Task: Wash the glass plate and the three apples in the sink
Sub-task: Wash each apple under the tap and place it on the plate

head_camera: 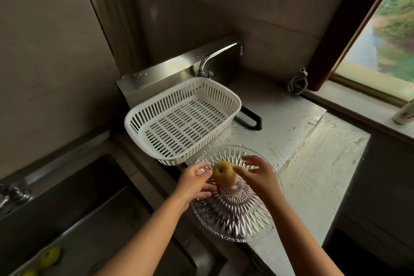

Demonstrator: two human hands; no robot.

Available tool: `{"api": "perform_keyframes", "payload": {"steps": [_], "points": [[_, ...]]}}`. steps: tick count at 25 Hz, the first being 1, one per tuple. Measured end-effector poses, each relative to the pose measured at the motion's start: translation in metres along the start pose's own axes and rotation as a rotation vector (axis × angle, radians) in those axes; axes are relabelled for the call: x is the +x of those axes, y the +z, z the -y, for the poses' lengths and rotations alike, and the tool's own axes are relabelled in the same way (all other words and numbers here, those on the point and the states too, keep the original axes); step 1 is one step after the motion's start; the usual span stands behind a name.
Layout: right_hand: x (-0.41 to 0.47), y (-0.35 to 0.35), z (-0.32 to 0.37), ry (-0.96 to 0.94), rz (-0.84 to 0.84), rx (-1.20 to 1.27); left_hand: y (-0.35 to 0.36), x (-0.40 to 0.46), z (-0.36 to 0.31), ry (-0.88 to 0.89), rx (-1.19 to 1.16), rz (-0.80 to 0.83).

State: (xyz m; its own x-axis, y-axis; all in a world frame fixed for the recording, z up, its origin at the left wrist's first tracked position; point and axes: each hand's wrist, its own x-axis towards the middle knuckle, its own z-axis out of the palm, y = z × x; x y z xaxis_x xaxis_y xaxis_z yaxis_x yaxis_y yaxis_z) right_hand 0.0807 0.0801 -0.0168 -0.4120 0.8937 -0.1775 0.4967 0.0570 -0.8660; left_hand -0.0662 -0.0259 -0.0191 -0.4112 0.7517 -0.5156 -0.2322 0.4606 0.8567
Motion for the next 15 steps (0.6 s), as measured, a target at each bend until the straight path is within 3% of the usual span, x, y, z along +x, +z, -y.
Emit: {"api": "perform_keyframes", "payload": {"steps": [2, 7, 11, 15], "points": [[-0.005, 0.005, 0.020, -0.092, 0.009, 0.032, -0.014, -0.013, -0.003, 0.074, -0.018, -0.016], [-0.020, 0.066, 0.078, -0.174, 0.276, 0.083, -0.077, -0.056, 0.002, 0.174, -0.097, -0.199], [-0.043, 0.151, 0.107, -0.254, 0.512, 0.034, -0.148, -0.096, 0.033, 0.164, -0.203, -0.416], [-0.067, 0.258, 0.109, -0.278, 0.784, -0.095, -0.219, -0.144, 0.108, 0.055, -0.337, -0.632]]}}
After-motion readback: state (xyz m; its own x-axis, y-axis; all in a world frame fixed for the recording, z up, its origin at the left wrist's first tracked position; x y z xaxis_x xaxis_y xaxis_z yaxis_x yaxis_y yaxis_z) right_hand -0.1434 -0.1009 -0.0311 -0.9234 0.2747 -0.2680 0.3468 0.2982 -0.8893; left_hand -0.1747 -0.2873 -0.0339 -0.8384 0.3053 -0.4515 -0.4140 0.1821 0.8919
